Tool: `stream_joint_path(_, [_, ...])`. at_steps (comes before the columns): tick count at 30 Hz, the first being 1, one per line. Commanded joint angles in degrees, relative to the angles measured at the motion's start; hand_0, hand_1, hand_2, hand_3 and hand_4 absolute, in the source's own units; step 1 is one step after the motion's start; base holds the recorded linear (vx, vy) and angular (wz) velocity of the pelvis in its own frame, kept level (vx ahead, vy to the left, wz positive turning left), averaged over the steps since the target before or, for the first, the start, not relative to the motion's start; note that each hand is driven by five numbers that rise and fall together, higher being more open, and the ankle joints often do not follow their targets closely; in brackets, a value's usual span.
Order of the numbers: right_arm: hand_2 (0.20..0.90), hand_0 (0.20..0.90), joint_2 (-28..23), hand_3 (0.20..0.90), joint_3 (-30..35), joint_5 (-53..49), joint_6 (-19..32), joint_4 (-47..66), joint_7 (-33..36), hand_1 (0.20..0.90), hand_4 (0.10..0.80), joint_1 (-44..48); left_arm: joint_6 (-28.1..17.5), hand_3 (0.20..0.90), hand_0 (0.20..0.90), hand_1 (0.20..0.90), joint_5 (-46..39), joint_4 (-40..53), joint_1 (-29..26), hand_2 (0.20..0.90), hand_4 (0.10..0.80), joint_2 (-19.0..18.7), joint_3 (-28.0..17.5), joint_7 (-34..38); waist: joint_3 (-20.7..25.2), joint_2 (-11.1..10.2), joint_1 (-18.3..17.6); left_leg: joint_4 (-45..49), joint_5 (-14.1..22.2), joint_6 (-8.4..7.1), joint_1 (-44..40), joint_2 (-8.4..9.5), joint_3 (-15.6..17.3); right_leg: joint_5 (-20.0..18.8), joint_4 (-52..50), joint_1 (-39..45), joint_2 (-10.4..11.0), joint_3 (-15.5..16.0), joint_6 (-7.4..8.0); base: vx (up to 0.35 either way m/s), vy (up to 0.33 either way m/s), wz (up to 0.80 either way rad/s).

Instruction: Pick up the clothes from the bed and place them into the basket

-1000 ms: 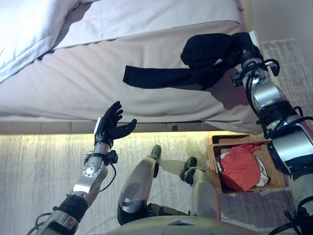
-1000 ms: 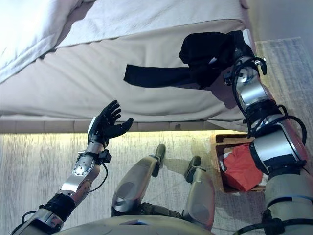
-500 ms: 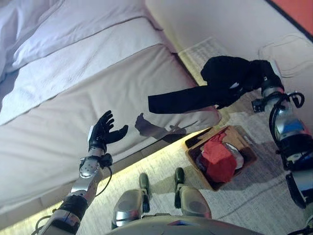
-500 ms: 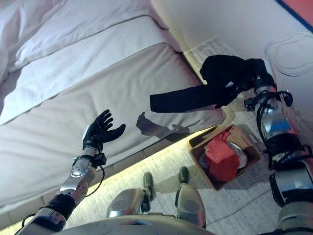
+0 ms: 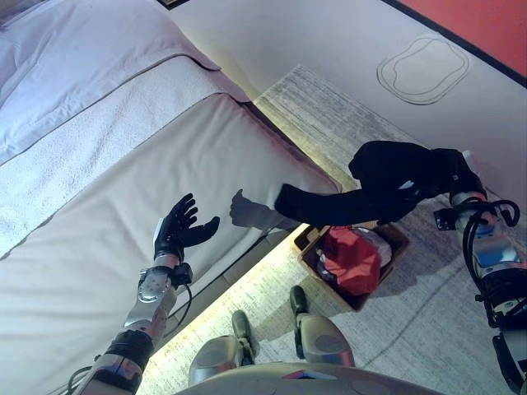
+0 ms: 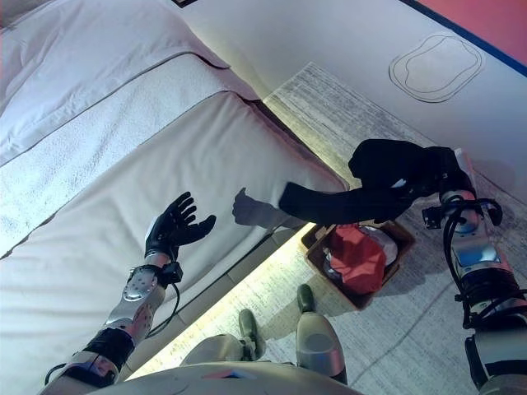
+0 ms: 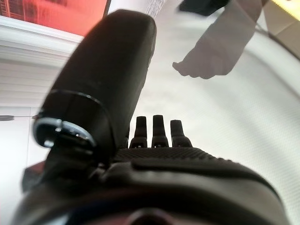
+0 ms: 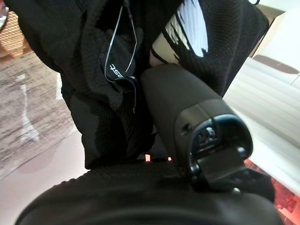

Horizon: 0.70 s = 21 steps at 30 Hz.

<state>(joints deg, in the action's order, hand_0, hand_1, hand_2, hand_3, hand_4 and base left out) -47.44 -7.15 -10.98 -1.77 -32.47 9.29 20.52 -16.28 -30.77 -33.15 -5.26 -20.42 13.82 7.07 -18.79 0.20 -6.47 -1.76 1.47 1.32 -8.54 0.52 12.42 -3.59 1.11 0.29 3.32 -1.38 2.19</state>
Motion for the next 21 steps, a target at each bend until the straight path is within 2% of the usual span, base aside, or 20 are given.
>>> stream_joint_path(1, [0.3,0.3,-2.1,0.2,4.2,1.9,5.0,3.1,4.3,0.3,0.1,2.9,-4.1,0.9,0.9,0.9,2.4,-0.6,1.5,0.9,0.8,-1.2,-1.1,-0.2,9.3,-1.5,0.7,3.7,3.4,-0.17,4.0,-0.16,-1.9,-0.8,-3.5,-3.0,1.3,-0.6,2.92,0.025,-0.024,-0.05])
stream_joint_path(6, [0.3,0.3,-0.3,0.2,5.7,1.6,5.8,1.6,6.1,0.3,0.1,-0.2,-3.6,0.9,0.9,0.9,2.9,-1.2,1.3,0.9,0.8,-1.2,-1.4,0.0,9.8,-1.1,0.4,2.7,3.0,-0.29,3.7,-0.23,-2.0,-0.6,-3.3,-2.9,0.7,-0.8,2.81,0.0,-0.035,-0.07])
stream_joint_path(13, [0.3,0.3,1.3,0.2,4.8,0.6,3.7,-3.0,2.6,0.3,0.1,-1.1,-3.8,0.9,0.9,0.9,3.3,-2.2,0.8,0.9,0.8,-1.2,-1.5,-1.5,9.3,-0.1,0.4,3.6,3.3,-0.42,4.4,-0.01,-2.4,-0.1,-4.3,-3.6,0.5,-0.6,2.54,-0.019,-0.027,-0.05])
stream_joint_path(21, [0.3,0.3,4.9,0.2,3.3,1.3,0.0,-17.0,-2.4,0.3,0.1,-1.4,-3.8,0.9,0.9,0.9,3.0,-2.0,-0.5,0.9,0.8,-1.3,-0.5,-1.5,9.1,1.3,0.8,3.4,3.2,-0.48,4.0,0.27,-2.9,0.3,-4.3,-3.1,0.5,-0.3,2.38,0.0,0.0,0.0])
